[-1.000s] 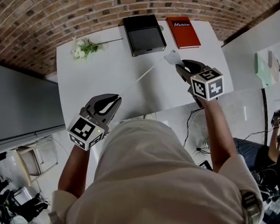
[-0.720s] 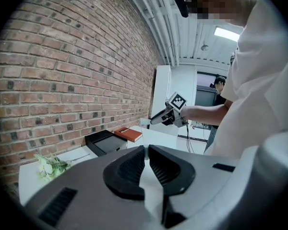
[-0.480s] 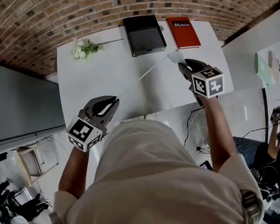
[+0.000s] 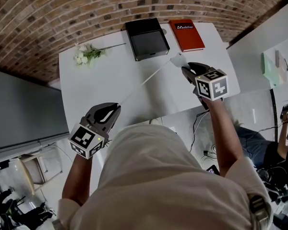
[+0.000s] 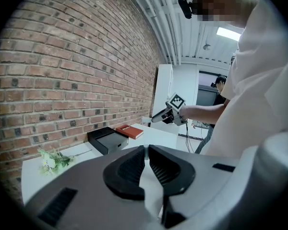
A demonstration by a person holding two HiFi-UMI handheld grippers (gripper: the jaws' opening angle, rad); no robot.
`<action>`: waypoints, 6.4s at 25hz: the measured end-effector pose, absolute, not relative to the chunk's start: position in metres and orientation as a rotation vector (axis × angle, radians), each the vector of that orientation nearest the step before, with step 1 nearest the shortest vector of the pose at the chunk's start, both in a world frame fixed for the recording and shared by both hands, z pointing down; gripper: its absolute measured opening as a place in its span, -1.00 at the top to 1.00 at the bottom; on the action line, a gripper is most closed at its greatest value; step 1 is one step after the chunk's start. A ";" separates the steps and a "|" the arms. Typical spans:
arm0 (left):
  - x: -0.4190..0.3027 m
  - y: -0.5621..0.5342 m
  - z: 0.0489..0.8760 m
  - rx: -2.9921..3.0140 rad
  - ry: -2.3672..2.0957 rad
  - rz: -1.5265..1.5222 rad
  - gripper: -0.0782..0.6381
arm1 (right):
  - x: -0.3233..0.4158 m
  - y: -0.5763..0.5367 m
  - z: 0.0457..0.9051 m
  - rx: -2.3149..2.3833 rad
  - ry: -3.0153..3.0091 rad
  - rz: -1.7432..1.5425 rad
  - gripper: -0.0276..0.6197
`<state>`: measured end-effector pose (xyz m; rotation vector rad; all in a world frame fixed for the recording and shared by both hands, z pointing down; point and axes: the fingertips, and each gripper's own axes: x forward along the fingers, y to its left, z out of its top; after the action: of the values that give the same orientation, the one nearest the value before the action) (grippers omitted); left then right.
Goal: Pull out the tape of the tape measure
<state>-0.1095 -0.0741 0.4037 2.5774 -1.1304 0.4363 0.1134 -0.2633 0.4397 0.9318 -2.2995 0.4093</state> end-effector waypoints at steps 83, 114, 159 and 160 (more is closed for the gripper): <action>-0.138 -0.142 0.420 2.427 -1.310 0.357 0.70 | 0.162 -0.266 0.463 1.060 -2.313 0.480 0.51; -0.122 -0.197 0.490 2.231 -1.417 0.434 0.70 | 0.192 -0.295 0.522 1.075 -2.338 0.526 0.51; -0.118 -0.258 0.657 1.913 -1.430 0.802 0.70 | 0.191 -0.350 0.663 1.029 -2.251 0.500 0.51; -0.118 -0.258 0.659 1.908 -1.433 0.810 0.70 | 0.191 -0.349 0.664 1.033 -2.253 0.501 0.51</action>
<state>-0.1180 -0.2584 0.6595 1.9084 -1.4327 0.8097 0.1907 -0.3494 0.6645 1.0328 -2.2526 0.5013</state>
